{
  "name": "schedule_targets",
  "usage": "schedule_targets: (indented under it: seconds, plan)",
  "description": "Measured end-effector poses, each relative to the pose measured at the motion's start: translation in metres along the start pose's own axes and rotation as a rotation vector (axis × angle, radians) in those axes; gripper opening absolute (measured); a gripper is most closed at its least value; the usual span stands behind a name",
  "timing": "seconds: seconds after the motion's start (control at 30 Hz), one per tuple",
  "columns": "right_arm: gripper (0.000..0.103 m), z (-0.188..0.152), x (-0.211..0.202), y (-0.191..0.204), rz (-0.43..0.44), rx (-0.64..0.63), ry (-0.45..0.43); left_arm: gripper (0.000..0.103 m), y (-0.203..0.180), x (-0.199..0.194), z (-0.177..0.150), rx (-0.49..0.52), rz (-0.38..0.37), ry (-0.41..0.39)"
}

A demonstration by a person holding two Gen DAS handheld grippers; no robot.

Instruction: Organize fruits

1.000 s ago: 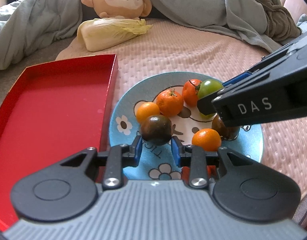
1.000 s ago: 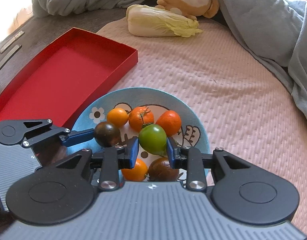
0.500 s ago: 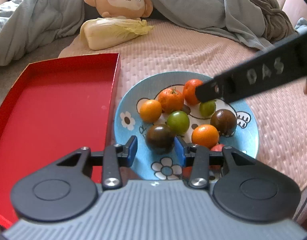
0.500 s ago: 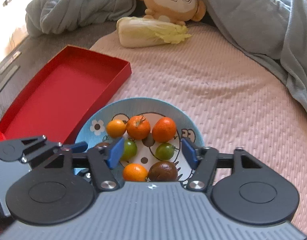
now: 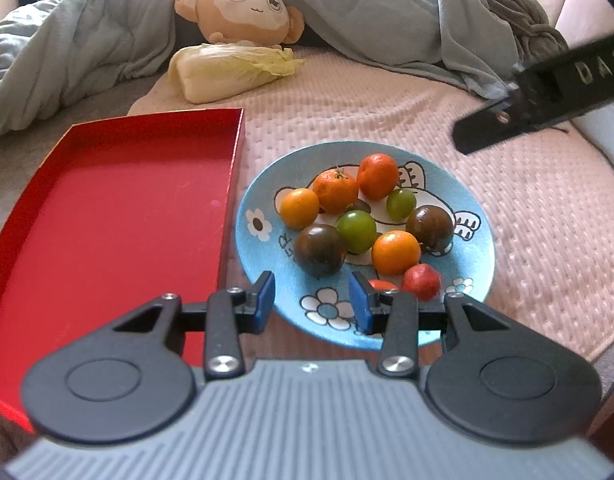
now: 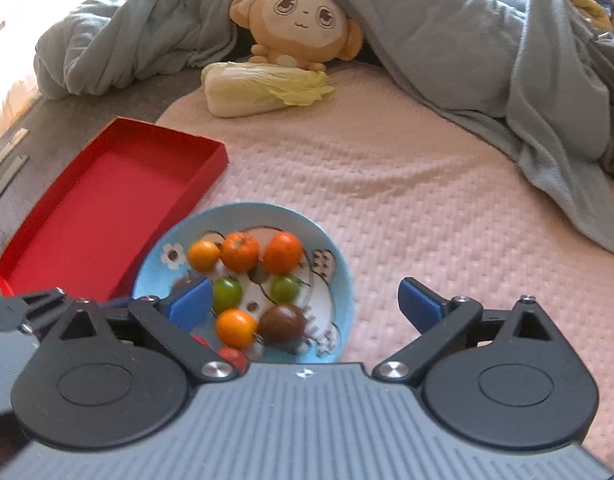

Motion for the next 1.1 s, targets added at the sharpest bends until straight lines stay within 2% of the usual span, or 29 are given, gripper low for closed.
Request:
schedule_targets:
  seconds: [0.3,0.43,0.63,1.1]
  plan:
    - [0.101,-0.034,-0.026,-0.011,-0.006,-0.064,0.107,0.043,-0.01,-0.03,-0.003,-0.017,-0.011,-0.009]
    - [0.101,-0.054,-0.029,-0.01,0.028,-0.098,0.183,0.043,-0.014,-0.041,-0.007,-0.016,-0.014,-0.006]
    - [0.101,-0.079,-0.029,0.008,0.09,-0.221,0.286,0.043,-0.014,-0.049,-0.015,-0.005,-0.005,0.001]
    - [0.101,-0.081,-0.022,0.027,0.157,-0.279,0.331,0.044,-0.016,-0.054,-0.023,0.033,0.009,0.007]
Point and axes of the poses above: each gripper's, at about its wrist camera, not at the fingertips, and x roughly the way its jaws point, y to its left, z to its top, the point moved 1 cm from there along x, roughly the way its jaws point, and after that the axes turned 14 degrees about -y, right-handed, at the moved point
